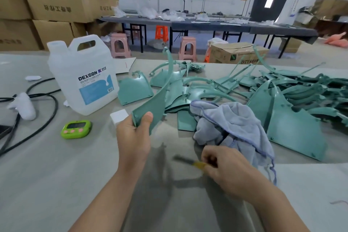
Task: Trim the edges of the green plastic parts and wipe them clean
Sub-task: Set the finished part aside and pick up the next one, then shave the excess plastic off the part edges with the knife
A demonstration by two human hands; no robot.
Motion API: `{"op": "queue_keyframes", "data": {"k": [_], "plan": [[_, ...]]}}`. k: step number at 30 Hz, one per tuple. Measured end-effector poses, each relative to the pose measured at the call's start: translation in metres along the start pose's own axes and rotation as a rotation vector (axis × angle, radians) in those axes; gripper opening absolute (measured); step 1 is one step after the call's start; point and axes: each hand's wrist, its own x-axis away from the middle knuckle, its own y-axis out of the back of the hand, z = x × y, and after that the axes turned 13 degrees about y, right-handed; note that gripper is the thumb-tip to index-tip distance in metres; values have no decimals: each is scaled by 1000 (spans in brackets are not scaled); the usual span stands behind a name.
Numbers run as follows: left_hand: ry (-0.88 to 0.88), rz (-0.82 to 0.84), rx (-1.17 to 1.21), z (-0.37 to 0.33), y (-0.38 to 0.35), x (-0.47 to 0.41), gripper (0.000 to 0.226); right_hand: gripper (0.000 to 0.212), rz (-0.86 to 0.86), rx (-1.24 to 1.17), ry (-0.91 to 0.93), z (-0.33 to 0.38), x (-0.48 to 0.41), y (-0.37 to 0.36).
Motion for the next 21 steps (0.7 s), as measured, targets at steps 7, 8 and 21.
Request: {"op": "queue_keyframes", "data": {"k": [7, 8, 21], "plan": [[-143, 99, -223, 0, -2, 9, 16, 29, -687, -737, -38, -3, -9, 10], [-197, 134, -323, 2, -2, 12, 16, 30, -719, -718, 2, 2, -10, 8], [-317, 284, -499, 2, -6, 29, 13, 27, -554, -310, 167, 31, -3, -17]]}}
